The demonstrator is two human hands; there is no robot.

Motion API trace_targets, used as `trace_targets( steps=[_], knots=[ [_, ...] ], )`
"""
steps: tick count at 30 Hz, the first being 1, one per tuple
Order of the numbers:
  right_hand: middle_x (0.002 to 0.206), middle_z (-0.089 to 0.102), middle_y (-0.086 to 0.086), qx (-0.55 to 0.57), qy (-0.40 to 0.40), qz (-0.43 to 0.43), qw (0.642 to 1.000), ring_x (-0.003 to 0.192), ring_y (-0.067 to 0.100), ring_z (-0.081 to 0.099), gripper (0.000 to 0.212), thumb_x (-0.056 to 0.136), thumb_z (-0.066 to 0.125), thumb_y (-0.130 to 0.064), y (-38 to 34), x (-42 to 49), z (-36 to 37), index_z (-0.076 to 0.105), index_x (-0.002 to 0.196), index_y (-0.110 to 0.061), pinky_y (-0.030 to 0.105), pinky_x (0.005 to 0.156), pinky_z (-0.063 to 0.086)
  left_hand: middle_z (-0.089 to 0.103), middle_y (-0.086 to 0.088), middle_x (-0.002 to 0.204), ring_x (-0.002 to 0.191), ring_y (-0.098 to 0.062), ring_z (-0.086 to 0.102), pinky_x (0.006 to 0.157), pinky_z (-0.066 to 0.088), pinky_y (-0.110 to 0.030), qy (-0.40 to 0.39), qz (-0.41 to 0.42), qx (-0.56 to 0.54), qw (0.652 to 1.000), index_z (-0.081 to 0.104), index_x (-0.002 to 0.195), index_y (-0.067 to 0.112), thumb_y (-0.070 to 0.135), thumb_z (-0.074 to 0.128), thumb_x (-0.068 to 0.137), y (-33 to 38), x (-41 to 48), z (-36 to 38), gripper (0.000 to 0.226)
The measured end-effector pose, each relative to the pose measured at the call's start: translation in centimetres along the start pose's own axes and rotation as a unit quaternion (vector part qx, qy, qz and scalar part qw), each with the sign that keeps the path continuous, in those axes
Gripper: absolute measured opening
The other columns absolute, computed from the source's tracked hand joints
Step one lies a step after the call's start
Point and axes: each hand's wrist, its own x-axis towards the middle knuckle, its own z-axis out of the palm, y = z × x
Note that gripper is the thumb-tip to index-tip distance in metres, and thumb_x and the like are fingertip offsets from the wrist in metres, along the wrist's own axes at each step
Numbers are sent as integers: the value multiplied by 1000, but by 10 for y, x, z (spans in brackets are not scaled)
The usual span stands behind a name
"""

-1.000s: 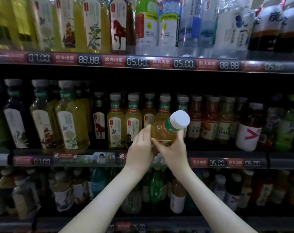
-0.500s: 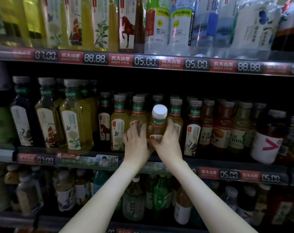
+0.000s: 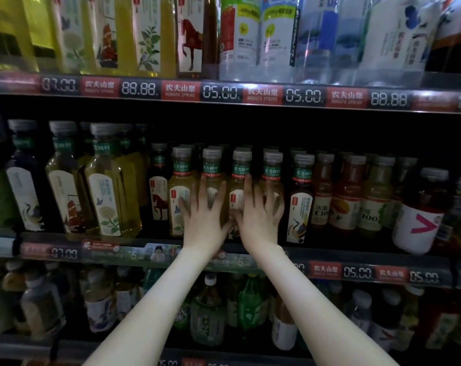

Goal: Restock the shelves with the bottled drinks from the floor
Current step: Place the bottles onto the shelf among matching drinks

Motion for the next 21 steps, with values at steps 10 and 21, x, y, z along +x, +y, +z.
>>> trace_targets(
  steps=[10,21],
  knots=[
    [157,25,11,52,28,-107,993,147,27,12,75,86,58,-8,40,-36,-12,23,152,-14,43,119,6,3,-21,157,146,-37,-2,116,3,-59,53,15,-114,992,10,153,26,22,64,86,50,-31,18,87],
    [145,44,10,61,71,3,996,135,22,36,53,92,51,-12,216,-128,-134,41,143,-8,39,113,34,46,-21,138,130,-35,41,109,35,-48,38,199,-293,935,48,139,11,0,66,83,255,-74,37,60]
  ],
)
